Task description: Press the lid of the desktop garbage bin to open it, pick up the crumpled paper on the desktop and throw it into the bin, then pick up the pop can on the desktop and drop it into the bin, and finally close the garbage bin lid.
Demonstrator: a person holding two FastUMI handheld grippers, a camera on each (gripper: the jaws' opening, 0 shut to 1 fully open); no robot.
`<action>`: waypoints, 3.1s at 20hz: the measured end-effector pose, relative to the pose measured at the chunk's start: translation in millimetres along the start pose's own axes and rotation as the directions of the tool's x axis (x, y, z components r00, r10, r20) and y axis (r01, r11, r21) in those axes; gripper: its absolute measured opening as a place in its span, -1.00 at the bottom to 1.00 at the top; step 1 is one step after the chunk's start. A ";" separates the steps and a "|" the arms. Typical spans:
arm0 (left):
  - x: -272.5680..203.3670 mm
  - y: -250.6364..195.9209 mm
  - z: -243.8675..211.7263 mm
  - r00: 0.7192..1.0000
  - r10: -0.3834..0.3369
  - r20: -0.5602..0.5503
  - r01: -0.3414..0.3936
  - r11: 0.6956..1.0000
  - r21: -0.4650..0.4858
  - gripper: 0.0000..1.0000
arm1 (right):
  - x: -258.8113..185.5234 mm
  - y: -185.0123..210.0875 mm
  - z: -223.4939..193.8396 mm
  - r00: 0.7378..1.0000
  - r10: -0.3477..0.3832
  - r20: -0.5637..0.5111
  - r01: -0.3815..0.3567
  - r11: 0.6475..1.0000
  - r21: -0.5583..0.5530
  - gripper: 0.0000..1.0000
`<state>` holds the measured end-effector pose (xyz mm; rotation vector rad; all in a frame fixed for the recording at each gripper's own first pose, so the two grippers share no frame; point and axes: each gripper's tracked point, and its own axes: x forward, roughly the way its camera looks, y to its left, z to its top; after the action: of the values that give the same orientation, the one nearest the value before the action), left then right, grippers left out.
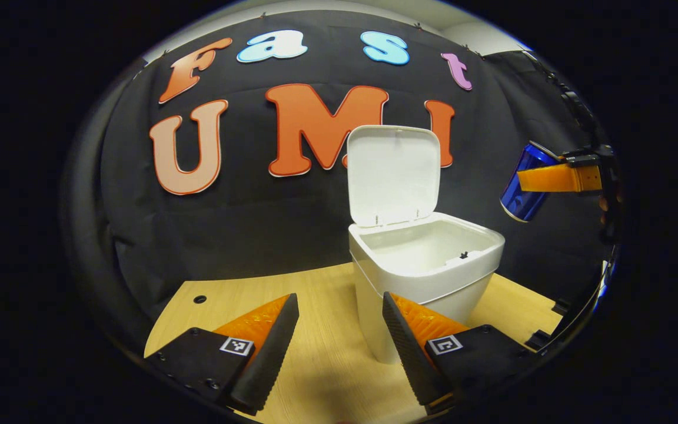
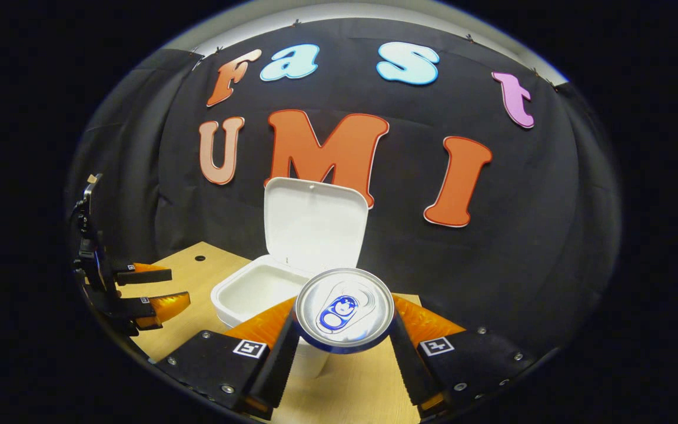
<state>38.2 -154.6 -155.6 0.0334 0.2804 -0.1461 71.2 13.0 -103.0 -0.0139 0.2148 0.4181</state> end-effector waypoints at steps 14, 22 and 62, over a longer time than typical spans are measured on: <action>-43.0 41.6 -22.8 0.963 0.265 -0.039 -0.267 0.961 -0.070 0.84 | 56.8 42.2 -33.1 0.973 0.220 -0.069 -0.220 0.975 -0.004 0.59; -34.1 49.7 -21.9 0.970 0.240 -0.038 -0.241 0.970 -0.034 0.84 | 62.8 44.8 -59.6 0.970 0.198 -0.143 -0.198 0.980 0.013 0.59; -49.5 187.9 -31.4 0.957 0.291 0.004 -0.291 0.955 -0.051 0.84 | 140.8 36.2 174.8 0.991 -0.073 0.110 0.084 0.991 -0.104 0.69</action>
<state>10.4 39.8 -169.6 0.0236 0.2640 0.1542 217.8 112.7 39.5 -0.1063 0.0867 0.3504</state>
